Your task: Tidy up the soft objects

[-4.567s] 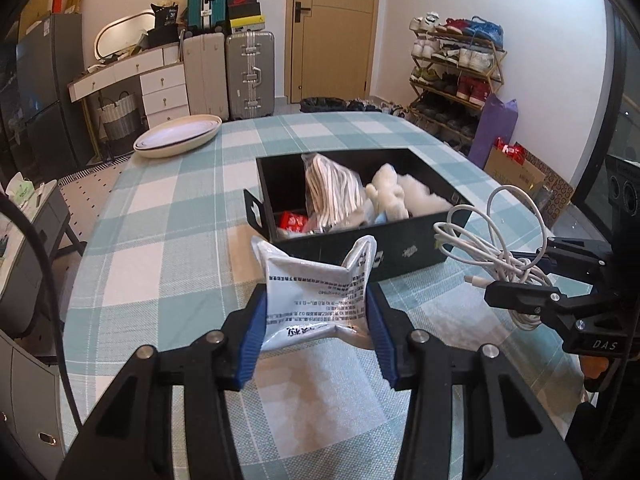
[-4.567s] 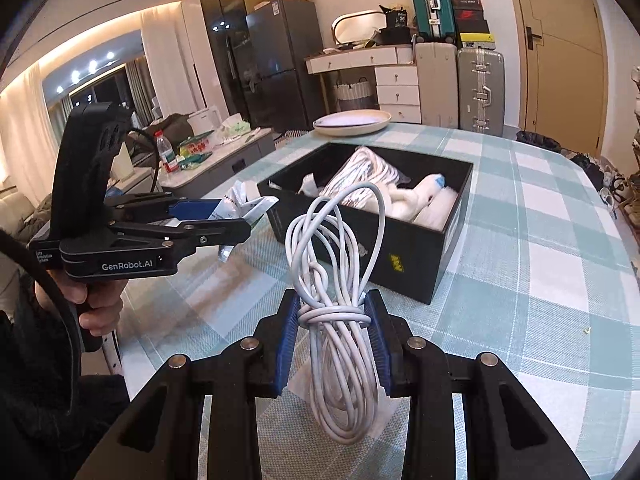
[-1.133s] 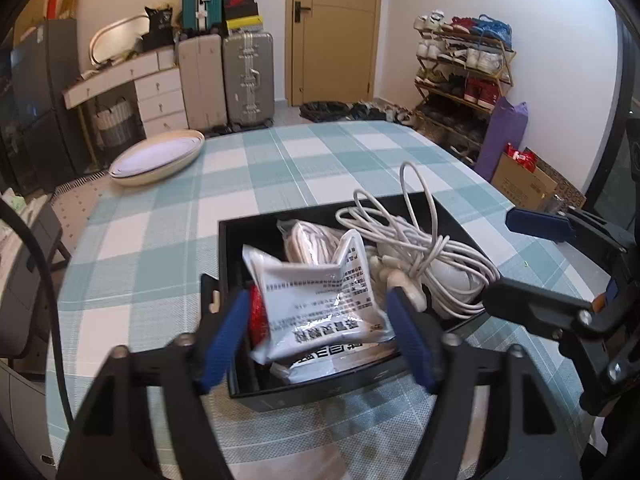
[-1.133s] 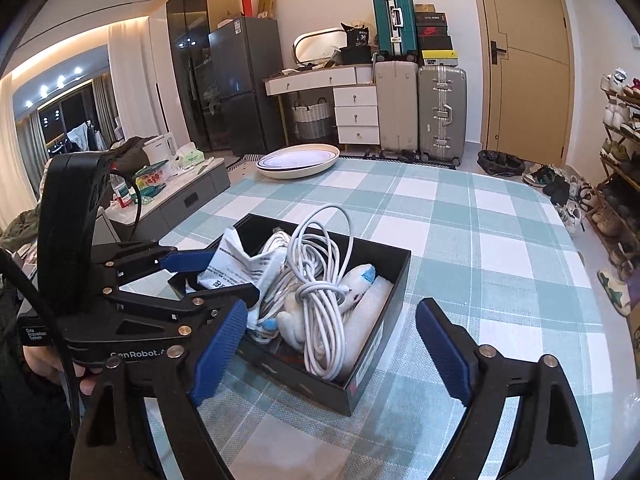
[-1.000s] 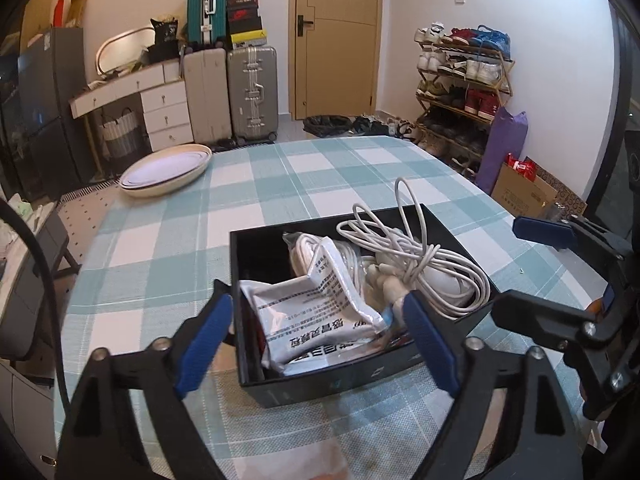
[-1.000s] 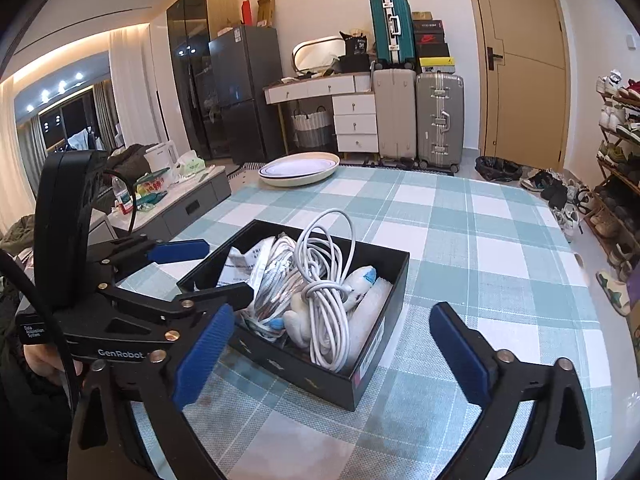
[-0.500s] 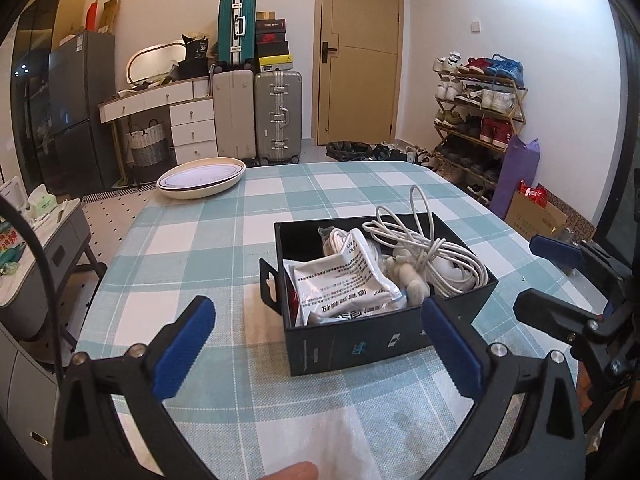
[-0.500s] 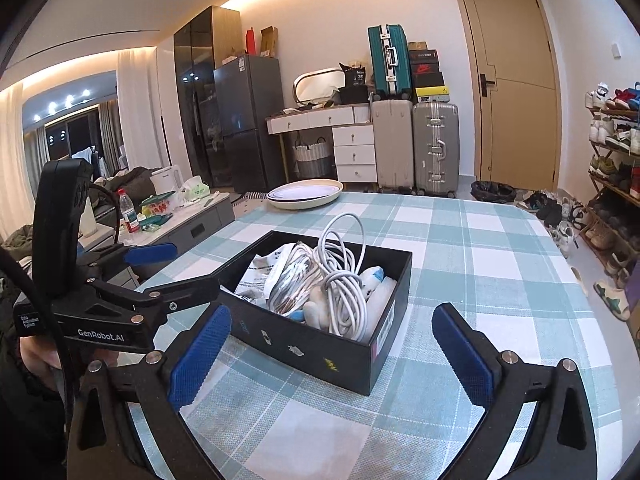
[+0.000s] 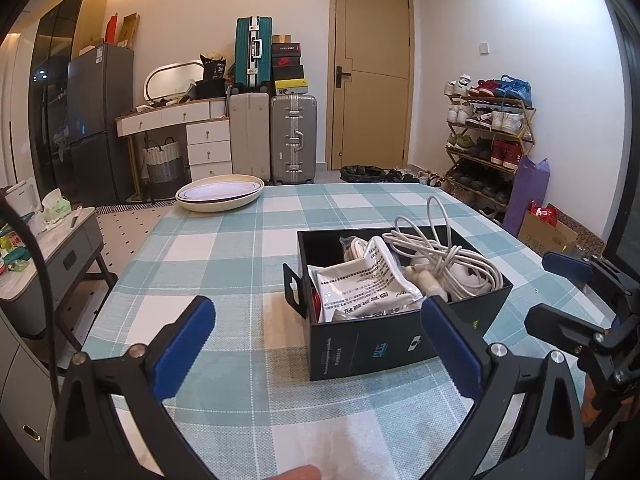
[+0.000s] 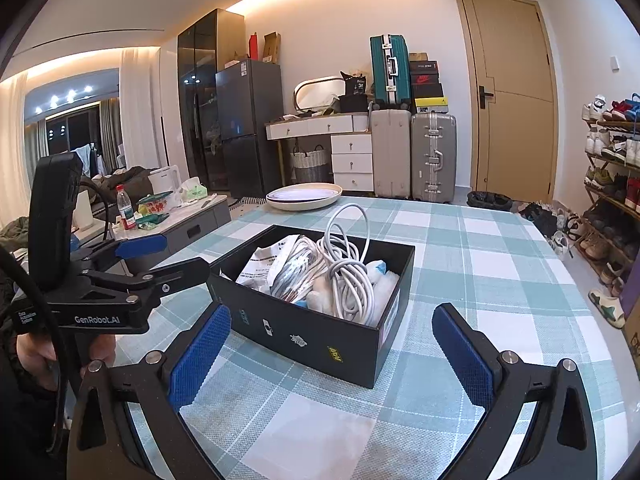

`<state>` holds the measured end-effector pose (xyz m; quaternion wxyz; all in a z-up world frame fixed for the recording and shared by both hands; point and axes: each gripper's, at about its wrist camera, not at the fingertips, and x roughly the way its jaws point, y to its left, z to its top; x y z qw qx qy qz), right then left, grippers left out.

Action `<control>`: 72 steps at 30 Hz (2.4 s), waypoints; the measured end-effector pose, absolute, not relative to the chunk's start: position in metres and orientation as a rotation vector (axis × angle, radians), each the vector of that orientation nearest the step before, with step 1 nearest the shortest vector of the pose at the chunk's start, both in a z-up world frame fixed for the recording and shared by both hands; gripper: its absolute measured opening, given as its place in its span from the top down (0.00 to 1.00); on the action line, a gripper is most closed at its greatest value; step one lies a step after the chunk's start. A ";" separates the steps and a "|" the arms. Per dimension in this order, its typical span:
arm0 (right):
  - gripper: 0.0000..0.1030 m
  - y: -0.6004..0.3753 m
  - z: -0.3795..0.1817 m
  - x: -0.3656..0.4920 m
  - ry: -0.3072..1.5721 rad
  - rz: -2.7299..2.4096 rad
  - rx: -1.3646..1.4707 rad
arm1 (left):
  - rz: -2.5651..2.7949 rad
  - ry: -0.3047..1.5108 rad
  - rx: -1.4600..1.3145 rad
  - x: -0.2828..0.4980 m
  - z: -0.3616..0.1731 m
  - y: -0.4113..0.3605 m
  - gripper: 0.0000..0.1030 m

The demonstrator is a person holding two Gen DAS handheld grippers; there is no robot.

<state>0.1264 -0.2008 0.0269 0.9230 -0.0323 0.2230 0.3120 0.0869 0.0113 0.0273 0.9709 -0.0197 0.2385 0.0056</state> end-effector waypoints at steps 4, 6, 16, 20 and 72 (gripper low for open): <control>0.01 -0.201 0.026 0.125 0.443 0.632 -0.070 | 0.015 0.470 -0.043 0.087 0.025 0.012 0.00; 0.01 -0.202 0.025 0.124 0.441 0.631 -0.067 | 0.015 0.470 -0.038 0.087 0.023 0.011 0.00; 0.01 -0.206 0.029 0.122 0.419 0.632 -0.049 | 0.015 0.468 -0.029 0.089 0.019 0.007 0.00; 0.01 -0.207 0.030 0.121 0.413 0.626 -0.047 | 0.015 0.474 -0.036 0.090 0.017 0.009 0.00; 0.01 -0.202 0.029 0.114 0.388 0.620 -0.074 | 0.022 0.446 -0.015 0.082 0.020 0.003 0.00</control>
